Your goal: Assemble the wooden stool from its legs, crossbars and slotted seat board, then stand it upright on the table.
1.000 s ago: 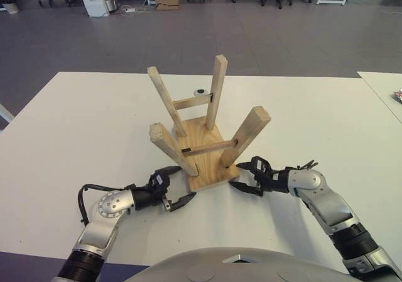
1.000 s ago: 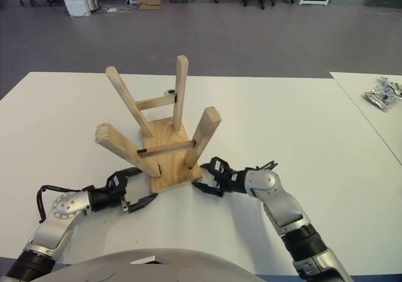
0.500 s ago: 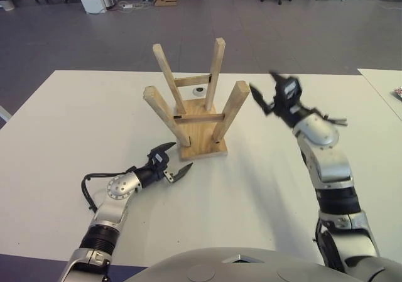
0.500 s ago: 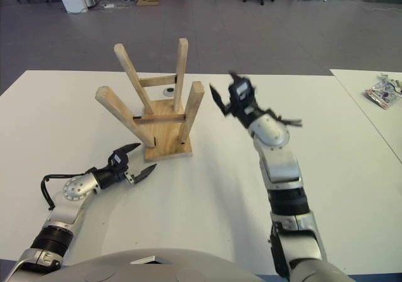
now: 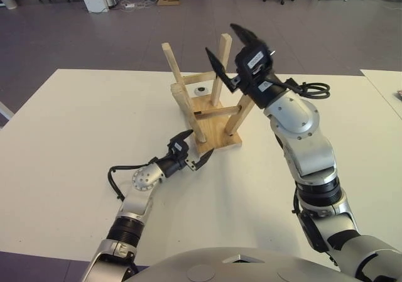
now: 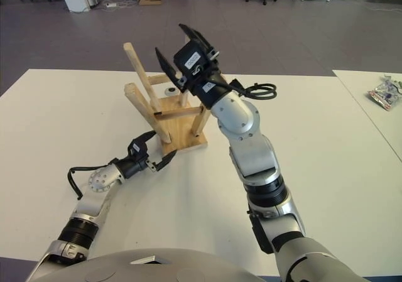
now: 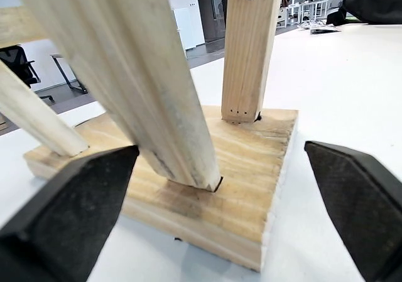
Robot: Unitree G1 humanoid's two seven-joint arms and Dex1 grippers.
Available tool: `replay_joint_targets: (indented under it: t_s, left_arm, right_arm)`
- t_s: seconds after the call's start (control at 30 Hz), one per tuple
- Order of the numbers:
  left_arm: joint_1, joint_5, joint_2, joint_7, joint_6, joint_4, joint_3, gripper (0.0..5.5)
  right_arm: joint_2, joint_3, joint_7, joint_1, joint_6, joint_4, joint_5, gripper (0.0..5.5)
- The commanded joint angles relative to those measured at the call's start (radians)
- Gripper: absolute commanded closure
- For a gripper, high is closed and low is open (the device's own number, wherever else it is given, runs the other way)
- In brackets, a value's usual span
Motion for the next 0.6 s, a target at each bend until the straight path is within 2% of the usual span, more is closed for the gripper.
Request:
replay_joint_targets:
  t_s: [0.03, 0.17, 0.33, 0.6]
  left_arm:
    - [-0.027, 0.012, -0.004, -0.003, 0.007, -0.001, -0.012, 0.67]
    - [-0.019, 0.011, -0.002, -0.003, -0.001, 0.008, -0.013, 0.67]
    - [-0.012, 0.009, -0.004, 0.002, -0.004, 0.007, -0.012, 0.67]
    - [0.001, 0.006, -0.008, 0.013, -0.006, 0.000, -0.008, 0.67]
  right_arm:
    - [-0.026, 0.055, 0.003, 0.020, -0.040, 0.077, -0.080, 2.33]
    - [-0.040, 0.149, 0.004, 0.016, -0.109, 0.243, -0.192, 2.33]
    - [-0.057, 0.220, 0.109, 0.094, -0.037, 0.316, -0.210, 2.33]
    - [-0.066, 0.220, 0.175, 0.099, 0.027, 0.258, -0.211, 2.33]
